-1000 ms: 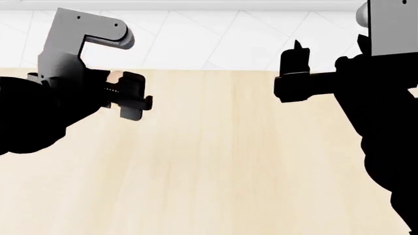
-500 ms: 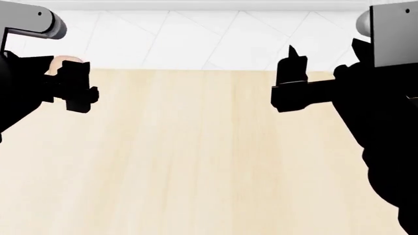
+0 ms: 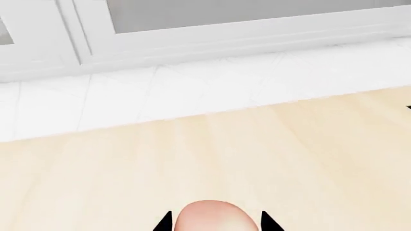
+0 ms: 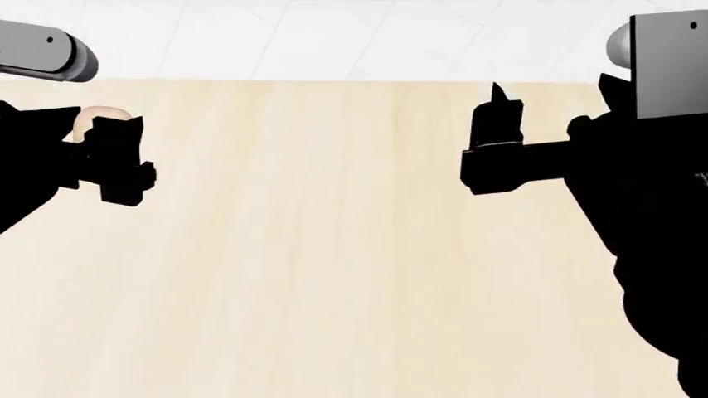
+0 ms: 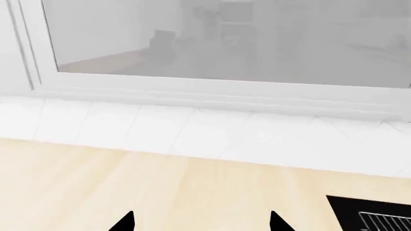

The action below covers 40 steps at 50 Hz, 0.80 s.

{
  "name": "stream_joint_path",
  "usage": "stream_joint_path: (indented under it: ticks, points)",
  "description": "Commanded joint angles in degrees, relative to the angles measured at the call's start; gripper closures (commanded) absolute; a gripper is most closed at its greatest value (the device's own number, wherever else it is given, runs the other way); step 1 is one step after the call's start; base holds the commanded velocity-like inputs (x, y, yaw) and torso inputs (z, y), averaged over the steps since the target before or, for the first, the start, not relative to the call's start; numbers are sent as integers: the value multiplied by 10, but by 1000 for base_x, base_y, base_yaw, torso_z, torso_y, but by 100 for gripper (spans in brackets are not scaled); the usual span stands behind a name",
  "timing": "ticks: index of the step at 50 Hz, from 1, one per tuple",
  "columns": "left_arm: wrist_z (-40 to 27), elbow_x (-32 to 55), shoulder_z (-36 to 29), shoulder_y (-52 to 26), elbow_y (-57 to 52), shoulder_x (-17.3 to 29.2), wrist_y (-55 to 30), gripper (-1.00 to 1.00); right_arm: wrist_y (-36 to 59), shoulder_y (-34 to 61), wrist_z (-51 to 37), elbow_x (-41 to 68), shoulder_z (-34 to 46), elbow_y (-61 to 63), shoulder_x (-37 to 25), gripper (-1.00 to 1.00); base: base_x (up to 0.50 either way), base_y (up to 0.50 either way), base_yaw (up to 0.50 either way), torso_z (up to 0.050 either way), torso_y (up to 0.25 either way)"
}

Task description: Place the apricot and the ginger on separate cutting boards.

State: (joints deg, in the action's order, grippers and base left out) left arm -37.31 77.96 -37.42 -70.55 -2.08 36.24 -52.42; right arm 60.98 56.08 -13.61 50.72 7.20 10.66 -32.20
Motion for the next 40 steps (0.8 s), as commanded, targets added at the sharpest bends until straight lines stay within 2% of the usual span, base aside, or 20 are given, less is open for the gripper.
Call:
stream_joint_path:
  ticks: [1,19,34,40]
  points:
    - [14,18,15,3,-11,-9,-3,100,2,-7,5,-5,-16,-1,9,-100,-500,-1,0,0,0]
    - [13,25,14,-3,-7,-20,-4,100,-5,-15,9,-2,-13,9,5,-100,-483,-1,0,0,0]
    - [4,36,21,7,-19,-8,-2,100,-17,-29,16,4,-20,21,-3,-100,-9,0,0,0,0]
    - [2,37,21,7,-22,-8,-1,100,-10,-31,13,8,-20,26,-7,-100,-1,-432,0,0,0]
